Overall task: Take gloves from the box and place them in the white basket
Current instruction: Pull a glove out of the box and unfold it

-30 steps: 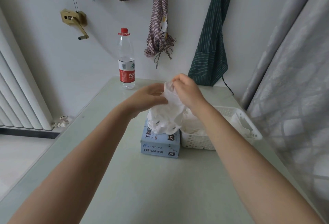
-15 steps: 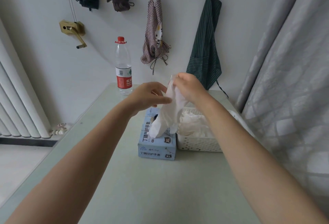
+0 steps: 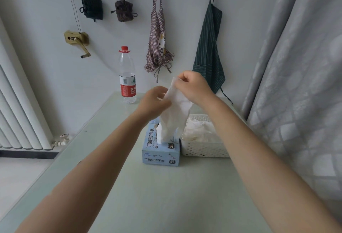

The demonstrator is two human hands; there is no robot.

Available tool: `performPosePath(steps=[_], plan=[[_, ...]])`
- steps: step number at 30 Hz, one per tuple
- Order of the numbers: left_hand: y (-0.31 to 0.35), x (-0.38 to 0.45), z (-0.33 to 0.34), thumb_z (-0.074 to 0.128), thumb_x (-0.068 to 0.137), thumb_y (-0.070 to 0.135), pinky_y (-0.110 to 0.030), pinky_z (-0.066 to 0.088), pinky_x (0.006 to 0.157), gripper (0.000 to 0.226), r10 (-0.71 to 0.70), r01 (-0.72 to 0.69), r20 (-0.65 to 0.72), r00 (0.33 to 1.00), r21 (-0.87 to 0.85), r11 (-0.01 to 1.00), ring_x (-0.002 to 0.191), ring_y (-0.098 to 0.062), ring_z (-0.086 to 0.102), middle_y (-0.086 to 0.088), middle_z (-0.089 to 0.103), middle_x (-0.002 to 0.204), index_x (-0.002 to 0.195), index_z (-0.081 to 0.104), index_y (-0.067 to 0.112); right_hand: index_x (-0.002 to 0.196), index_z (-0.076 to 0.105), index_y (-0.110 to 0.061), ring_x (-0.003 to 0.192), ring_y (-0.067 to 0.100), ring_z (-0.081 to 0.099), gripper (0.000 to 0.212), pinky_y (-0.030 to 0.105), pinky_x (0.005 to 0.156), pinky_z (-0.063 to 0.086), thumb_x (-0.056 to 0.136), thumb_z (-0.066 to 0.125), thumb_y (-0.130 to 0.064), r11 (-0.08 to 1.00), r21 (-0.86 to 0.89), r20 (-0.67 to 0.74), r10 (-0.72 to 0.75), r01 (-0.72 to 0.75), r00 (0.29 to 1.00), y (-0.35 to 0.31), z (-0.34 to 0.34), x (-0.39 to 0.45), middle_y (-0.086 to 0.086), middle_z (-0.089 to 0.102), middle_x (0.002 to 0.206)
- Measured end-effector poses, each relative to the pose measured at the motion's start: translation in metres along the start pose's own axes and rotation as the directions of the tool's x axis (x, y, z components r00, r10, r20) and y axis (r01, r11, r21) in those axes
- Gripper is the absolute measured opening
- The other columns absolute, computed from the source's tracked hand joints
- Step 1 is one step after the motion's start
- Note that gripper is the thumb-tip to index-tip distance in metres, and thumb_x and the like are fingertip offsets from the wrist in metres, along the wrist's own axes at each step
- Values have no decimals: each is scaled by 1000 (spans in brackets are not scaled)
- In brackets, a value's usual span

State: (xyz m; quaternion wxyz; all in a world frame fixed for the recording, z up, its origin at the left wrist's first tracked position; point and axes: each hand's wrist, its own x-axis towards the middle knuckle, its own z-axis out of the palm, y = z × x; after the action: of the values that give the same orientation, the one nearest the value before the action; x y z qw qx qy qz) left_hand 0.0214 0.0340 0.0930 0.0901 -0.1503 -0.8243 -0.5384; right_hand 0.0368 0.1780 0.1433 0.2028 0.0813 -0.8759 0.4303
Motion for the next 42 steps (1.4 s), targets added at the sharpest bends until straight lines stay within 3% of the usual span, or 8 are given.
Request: performPosePath(steps=[4, 11, 16, 22, 31, 36, 39, 42], plan=[[-3, 1, -13, 55, 84, 8, -16, 45, 49, 15, -85, 74, -183, 979, -65, 995, 68, -9, 56, 5, 63, 81, 92, 66, 13, 75, 59, -21, 64, 6, 50, 16, 24, 59, 40, 90, 58, -25, 999, 16, -91, 37, -35, 995, 7, -11, 3, -11, 55, 68], [-2, 5, -16, 54, 85, 6, -17, 48, 53, 19, -147, 125, -119, 982, -172, 977, 64, -8, 62, 4, 68, 74, 89, 70, 13, 88, 57, 4, 71, 18, 43, 33, 30, 57, 31, 99, 45, -25, 996, -20, -76, 84, -86, 994, 17, -2, 7, 5, 48, 76], [-6, 7, -15, 59, 88, 8, -14, 44, 46, 14, -124, 88, -146, 981, -232, 969, 51, 1, 59, 3, 66, 75, 95, 69, 14, 67, 31, -18, 59, 14, 35, 55, 31, 57, 27, 89, 49, -66, 990, 10, 41, 141, -142, 989, 22, 5, 6, -3, 35, 66], [-19, 10, -12, 59, 89, 9, -17, 45, 47, 9, -152, 117, -148, 977, -220, 968, 55, -6, 59, 1, 66, 75, 94, 67, 12, 74, 57, -9, 63, 14, 43, 24, 28, 63, 37, 84, 67, -28, 992, -17, -57, 123, -124, 991, 49, 7, 11, 0, 48, 69], [-41, 11, -26, 78, 81, 31, -25, 41, 62, 22, -250, 186, 374, 893, 199, 962, 66, -14, 53, 1, 66, 77, 92, 72, 13, 62, 49, -10, 52, 10, 37, 41, 19, 50, 30, 94, 62, -33, 1000, 18, -225, 15, -11, 974, 42, 13, 23, -4, 41, 54], [-43, 25, -42, 66, 76, 15, -29, 43, 65, 4, -220, 260, 146, 964, -385, 886, 69, -23, 54, -7, 61, 75, 77, 64, 13, 61, 33, -15, 54, 12, 35, 46, 21, 48, 27, 103, 43, -31, 999, -9, -235, 42, -46, 971, 43, 18, 29, -1, 37, 57], [-49, 36, -37, 60, 82, 23, -27, 36, 62, 12, -356, 349, -34, 934, -122, 929, 67, -22, 49, -6, 56, 73, 72, 62, 17, 61, 34, -16, 56, 17, 40, 46, 29, 54, 33, 102, 44, -33, 988, 17, -177, 152, -151, 972, 60, 23, 28, 0, 40, 59], [-61, 41, -17, 58, 89, 27, -25, 40, 54, 17, -427, 416, 70, 902, 126, 900, 61, -21, 51, -9, 62, 79, 84, 66, 12, 62, 32, -15, 55, 16, 35, 41, 29, 49, 27, 100, 45, -26, 954, -94, -64, 279, -284, 958, 90, 29, 23, 1, 35, 60]])
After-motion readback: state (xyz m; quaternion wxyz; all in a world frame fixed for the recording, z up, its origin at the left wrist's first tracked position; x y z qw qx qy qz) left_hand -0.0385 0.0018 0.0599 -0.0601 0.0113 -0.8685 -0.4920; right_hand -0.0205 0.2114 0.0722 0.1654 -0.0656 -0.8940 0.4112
